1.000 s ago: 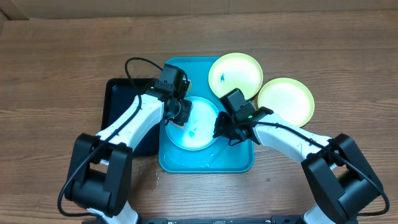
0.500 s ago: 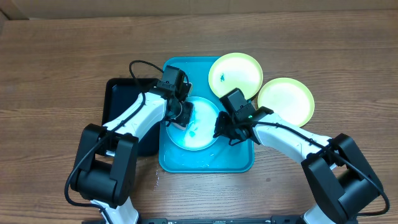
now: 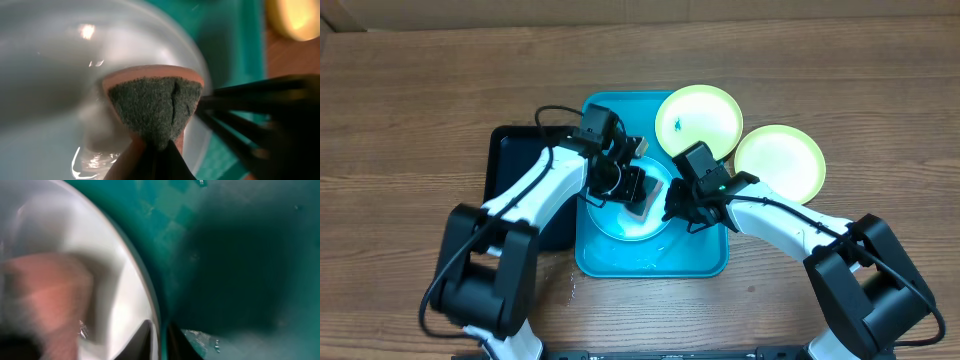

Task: Clean dirty plates on tray and stack at the side

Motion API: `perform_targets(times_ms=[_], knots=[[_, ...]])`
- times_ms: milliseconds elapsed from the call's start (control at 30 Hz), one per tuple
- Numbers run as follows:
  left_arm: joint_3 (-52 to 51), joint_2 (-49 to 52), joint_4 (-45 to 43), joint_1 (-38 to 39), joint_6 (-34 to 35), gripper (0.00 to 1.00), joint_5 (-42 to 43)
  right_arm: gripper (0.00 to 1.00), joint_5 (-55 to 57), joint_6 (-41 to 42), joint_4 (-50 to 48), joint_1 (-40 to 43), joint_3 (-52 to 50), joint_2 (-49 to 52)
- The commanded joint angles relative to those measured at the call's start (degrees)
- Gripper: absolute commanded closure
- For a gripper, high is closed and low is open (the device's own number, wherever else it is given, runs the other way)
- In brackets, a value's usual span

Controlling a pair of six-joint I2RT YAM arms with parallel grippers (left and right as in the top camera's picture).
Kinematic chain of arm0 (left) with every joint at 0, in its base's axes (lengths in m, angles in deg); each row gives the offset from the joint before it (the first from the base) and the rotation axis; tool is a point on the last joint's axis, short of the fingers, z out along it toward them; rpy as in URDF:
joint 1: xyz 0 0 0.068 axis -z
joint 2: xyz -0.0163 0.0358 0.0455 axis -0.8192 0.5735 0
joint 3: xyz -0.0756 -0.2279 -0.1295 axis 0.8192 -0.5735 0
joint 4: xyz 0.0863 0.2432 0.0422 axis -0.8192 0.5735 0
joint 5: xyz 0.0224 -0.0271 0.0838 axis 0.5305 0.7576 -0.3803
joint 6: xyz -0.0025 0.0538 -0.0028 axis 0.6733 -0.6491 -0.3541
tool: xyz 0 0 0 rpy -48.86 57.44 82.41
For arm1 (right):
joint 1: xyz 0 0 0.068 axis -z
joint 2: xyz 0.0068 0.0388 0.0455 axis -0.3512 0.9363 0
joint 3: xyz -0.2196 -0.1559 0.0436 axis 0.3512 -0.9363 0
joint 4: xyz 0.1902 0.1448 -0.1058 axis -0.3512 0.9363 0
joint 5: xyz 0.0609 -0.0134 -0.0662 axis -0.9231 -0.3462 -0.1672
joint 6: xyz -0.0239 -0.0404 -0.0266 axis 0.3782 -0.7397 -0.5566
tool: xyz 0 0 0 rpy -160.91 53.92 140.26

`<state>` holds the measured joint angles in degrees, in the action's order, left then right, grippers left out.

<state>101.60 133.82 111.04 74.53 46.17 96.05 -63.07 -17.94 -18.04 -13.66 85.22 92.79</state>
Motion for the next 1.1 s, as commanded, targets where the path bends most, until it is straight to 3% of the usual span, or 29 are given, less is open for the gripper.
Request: perform_targets(times_ms=[0,67,167,233,400,500,800,933,1067], knots=[[2.6,-6.7,-0.3,0.3,0.5,0.96,1.3,0.66,0.5,-0.6,-0.8,0.0,0.0,0.6],[2.6,-8.0,0.0,0.4,0.6,0.96,-1.7,0.56,0.5,-0.6,-1.5,0.0,0.0,0.6],[2.5,-8.1,1.2,0.4,0.6,0.96,-4.4,0.55,0.9,-0.6,-1.6,0.0,0.0,0.6],[2.3,-8.0,2.4,0.4,0.6,0.96,-6.0,0.61,0.9,-0.6,-1.6,0.0,0.0,0.6],[1.6,-7.2,4.1,0.4,0.5,0.96,-10.1,0.87,0.9,-0.6,-1.3,0.0,0.0,0.6],[1.3,-6.5,4.2,0.4,0.5,0.96,-12.9,0.95,0.9,-0.6,-1.4,0.0,0.0,0.6],[1.3,1.0,2.2,0.4,0.8,0.96,-17.2,0.96,0.9,-0.6,-1.4,0.0,0.0,0.6],[1.3,5.9,1.1,0.4,4.5,0.96,-19.6,0.96,0.9,-0.6,-1.4,0.0,0.0,0.6],[1.3,9.8,1.4,0.4,5.3,0.96,-13.9,0.96,0.9,-0.6,-1.4,0.0,0.0,0.6]])
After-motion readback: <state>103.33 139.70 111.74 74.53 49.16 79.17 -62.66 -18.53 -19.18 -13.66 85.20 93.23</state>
